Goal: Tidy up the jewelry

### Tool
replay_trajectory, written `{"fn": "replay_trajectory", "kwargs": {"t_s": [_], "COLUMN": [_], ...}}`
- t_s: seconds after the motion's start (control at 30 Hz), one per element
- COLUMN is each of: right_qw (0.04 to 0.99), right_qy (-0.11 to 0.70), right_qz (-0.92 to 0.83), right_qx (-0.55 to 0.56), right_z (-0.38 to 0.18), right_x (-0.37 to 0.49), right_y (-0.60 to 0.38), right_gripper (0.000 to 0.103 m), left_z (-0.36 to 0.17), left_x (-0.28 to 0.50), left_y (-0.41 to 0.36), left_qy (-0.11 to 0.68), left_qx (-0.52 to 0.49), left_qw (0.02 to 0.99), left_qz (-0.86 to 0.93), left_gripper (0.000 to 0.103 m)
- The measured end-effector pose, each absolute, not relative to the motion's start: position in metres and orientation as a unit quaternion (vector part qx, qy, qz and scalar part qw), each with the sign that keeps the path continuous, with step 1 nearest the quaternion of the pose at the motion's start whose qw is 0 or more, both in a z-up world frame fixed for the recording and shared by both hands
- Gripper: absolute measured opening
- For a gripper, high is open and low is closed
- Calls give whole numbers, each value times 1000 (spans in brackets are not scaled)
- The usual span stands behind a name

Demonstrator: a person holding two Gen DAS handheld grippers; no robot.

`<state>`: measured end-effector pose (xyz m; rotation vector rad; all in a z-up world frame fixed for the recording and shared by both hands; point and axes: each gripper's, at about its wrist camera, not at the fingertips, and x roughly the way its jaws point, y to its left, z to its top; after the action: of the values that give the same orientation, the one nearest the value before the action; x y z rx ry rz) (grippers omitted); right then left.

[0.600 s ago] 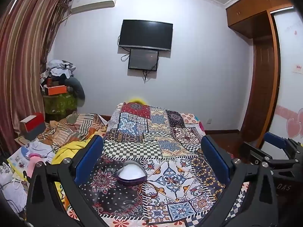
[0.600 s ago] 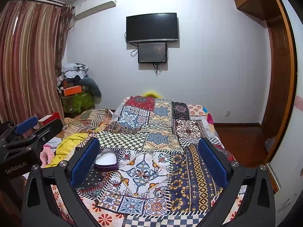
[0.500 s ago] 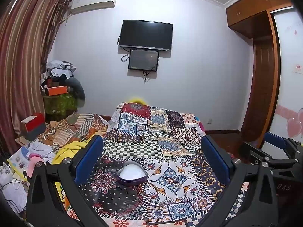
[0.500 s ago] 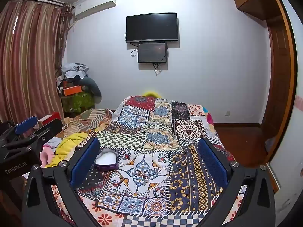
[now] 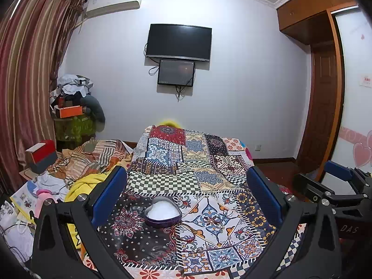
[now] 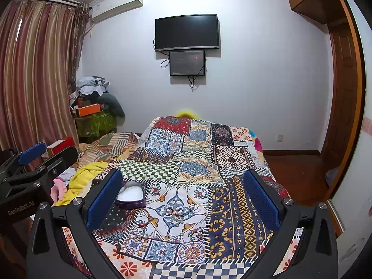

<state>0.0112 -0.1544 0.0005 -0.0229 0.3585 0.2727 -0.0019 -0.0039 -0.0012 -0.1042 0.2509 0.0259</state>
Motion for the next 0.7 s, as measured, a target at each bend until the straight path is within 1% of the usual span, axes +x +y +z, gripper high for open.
{"fn": "replay_trajectory", "kwargs": {"t_s": [0.7], "right_qw": [975], "right_qy": [179], "right_qz": [134], "right_qx": [-13], "right_z": [5], "right_x": [8], "right_y": [-159], "right_gripper": [103], "left_z": [-1], "left_x": [1], "left_y": [-2], "left_qy": [125], "left_qx": [-54], "left_qw": [991], "left_qz": [9], "left_gripper": [103]}}
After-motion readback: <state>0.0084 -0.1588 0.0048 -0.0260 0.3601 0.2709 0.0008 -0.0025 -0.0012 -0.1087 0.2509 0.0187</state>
